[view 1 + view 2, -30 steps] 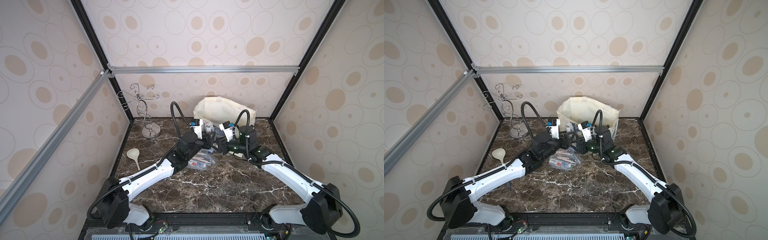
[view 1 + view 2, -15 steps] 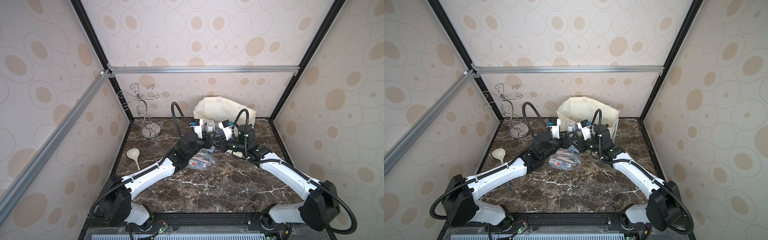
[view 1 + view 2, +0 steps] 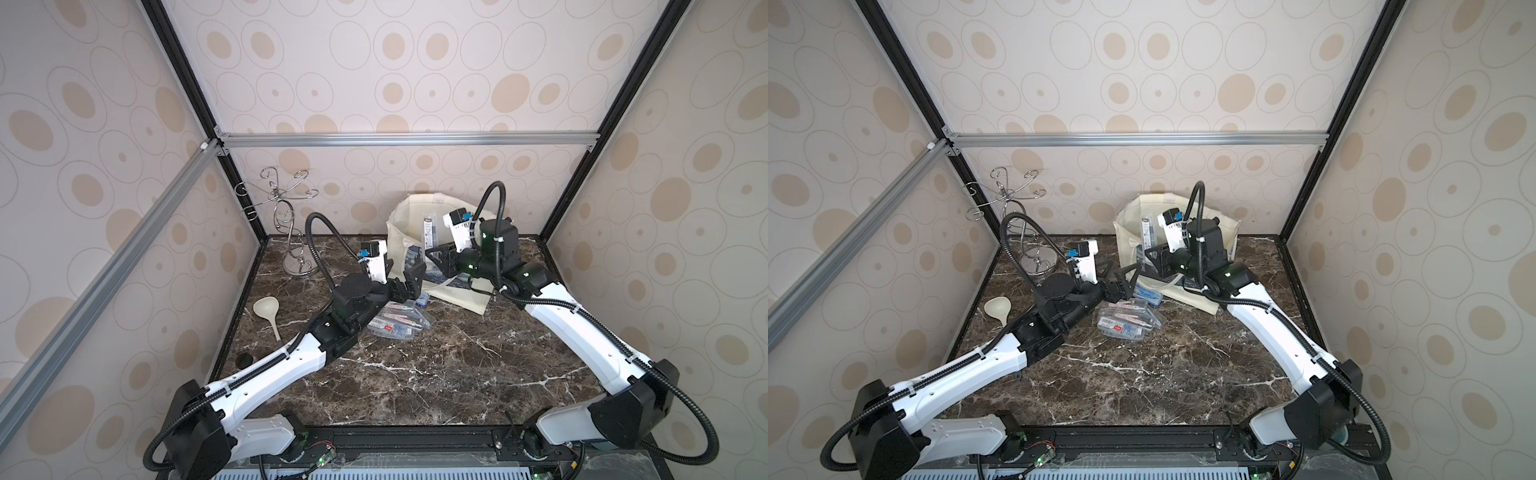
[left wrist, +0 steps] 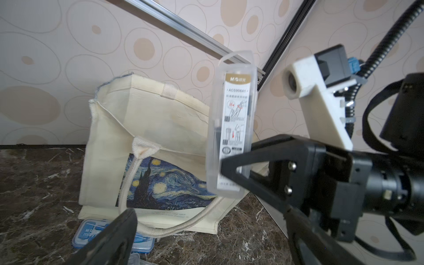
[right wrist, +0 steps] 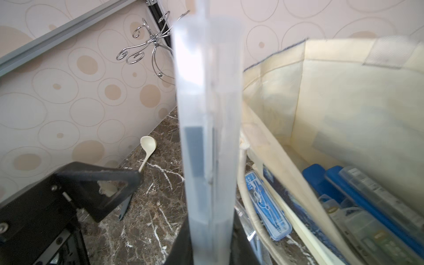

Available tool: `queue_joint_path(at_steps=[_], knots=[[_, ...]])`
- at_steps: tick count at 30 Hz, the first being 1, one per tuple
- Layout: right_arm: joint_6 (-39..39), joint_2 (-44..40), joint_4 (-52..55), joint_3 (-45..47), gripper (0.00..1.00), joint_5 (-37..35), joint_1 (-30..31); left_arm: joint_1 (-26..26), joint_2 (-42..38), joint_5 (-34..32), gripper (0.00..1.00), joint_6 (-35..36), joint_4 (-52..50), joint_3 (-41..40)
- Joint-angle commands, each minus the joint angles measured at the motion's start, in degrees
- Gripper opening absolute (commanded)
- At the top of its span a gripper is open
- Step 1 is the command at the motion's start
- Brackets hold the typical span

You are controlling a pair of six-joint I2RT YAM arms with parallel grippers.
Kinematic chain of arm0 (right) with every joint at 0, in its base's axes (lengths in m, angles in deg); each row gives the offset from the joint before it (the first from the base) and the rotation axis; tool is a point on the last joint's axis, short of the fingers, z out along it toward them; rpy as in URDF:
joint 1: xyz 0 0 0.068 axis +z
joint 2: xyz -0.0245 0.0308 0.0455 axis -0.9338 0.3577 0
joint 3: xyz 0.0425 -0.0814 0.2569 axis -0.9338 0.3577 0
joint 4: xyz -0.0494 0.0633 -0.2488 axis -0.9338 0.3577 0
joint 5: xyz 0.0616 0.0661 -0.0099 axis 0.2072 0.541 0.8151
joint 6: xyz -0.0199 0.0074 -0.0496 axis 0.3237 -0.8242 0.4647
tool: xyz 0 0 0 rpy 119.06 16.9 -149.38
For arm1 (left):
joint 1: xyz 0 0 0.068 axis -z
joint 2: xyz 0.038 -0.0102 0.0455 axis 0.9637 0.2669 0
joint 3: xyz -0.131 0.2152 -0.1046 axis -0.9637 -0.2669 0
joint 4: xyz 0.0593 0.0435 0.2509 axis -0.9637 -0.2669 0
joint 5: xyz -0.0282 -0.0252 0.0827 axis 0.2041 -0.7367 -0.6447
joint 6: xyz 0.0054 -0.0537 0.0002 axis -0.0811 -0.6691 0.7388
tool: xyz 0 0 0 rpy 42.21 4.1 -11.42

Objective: Put the compass set into the canvas bag
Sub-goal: Pick up the compass set at the center of the board, then place the compass set in the canvas bag.

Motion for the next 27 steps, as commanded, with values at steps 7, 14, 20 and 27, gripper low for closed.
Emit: queue_joint_path(at_steps=[7,14,20,27], knots=[[8.4,17.0,23.3,-28.2,0.13,-4.1,-5.2,-0.7,-0.8,-4.0,1.00,0.7,-9.2,-3.4],[12.0,28.2,32.3,-38.7,0.12,-3.2,-10.1,-0.8,0.5,-4.2,1.00,0.3,-12.5,-4.9],[14.0,35.4,39.2,-42.6,0.12,-5.6,-12.9,-0.7,1.7,-4.7,1.00,0.1,-15.3,-5.5],[17.8,38.8,45.8,-43.0,0.13,-10.1,-12.9,-0.8,5.4,-8.1,1.00,0.0,-21.0,-3.8]])
